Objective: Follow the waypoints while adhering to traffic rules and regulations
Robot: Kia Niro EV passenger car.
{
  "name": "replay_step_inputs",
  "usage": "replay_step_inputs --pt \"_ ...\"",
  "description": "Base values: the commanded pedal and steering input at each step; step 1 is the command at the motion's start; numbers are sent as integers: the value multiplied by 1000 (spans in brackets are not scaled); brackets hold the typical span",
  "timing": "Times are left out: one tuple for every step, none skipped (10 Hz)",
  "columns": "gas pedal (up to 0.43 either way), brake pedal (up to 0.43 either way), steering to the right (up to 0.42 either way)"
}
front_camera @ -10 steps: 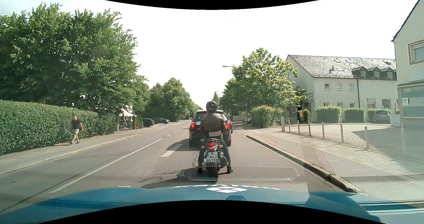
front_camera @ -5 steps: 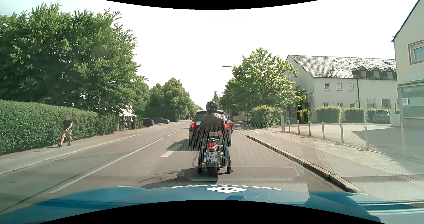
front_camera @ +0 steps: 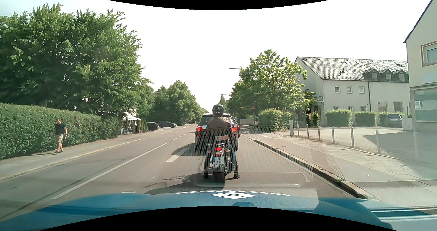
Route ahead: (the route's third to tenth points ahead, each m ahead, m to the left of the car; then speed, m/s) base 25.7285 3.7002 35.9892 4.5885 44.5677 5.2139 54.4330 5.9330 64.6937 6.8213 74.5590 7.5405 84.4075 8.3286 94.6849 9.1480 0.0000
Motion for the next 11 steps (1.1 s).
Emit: replay_step_inputs --pt "0 311 -21" --pt "0 311 -21" --pt "0 311 -21" --pt "0 311 -21" --pt "0 311 -21" --pt "0 311 -21" --pt "0 311 -21" --pt "0 311 -21" --pt "0 311 -21" --pt "0 311 -21" --pt "0 311 -21"
